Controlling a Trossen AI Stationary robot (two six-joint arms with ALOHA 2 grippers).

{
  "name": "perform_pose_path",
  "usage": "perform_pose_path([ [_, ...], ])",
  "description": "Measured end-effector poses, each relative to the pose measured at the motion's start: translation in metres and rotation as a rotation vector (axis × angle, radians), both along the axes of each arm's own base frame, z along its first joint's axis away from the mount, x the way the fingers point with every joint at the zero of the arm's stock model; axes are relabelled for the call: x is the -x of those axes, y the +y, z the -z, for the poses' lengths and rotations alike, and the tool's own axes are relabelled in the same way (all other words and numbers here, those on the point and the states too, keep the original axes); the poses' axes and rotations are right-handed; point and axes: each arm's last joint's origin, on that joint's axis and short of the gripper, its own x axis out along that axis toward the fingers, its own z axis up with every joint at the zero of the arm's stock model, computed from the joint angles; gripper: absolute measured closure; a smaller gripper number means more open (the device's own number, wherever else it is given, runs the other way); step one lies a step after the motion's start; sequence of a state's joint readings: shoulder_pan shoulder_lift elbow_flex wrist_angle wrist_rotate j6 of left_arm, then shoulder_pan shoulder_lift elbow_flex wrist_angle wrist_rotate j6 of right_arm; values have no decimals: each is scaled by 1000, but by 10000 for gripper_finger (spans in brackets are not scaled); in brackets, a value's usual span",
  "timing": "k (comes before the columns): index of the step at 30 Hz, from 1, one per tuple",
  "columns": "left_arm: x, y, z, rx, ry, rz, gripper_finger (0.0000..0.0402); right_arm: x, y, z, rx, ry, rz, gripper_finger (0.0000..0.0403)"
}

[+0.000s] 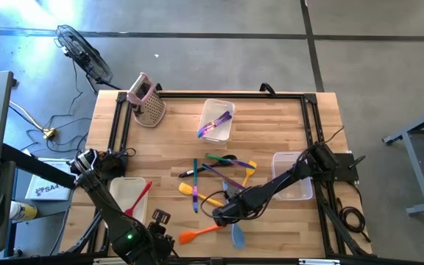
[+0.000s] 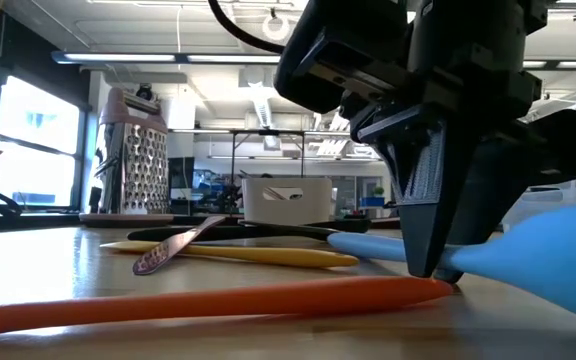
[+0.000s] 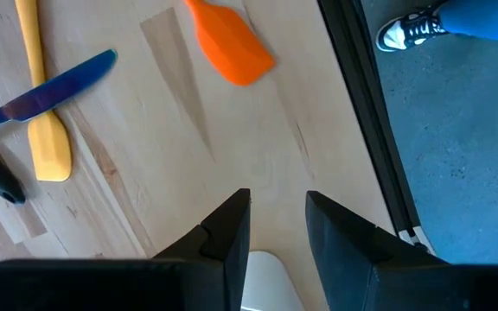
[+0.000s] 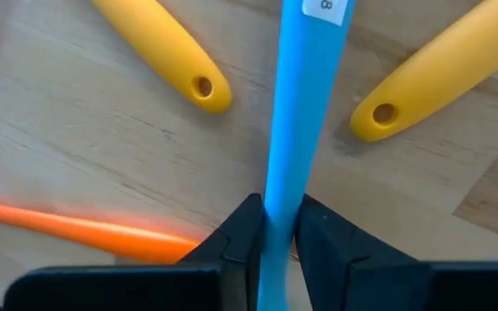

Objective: Pick & Place Kitchen Items
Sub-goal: Put the blue serving spoon into the transparent bin

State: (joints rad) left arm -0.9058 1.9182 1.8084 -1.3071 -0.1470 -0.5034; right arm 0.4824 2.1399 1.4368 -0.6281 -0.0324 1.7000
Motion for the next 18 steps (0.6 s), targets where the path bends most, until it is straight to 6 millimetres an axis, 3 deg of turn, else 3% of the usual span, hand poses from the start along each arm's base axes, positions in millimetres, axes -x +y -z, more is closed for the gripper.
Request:
perform_pose_path([
  [18,0,0,0,1,2,-5,293,15,30,-7,65,-75,-89,361],
])
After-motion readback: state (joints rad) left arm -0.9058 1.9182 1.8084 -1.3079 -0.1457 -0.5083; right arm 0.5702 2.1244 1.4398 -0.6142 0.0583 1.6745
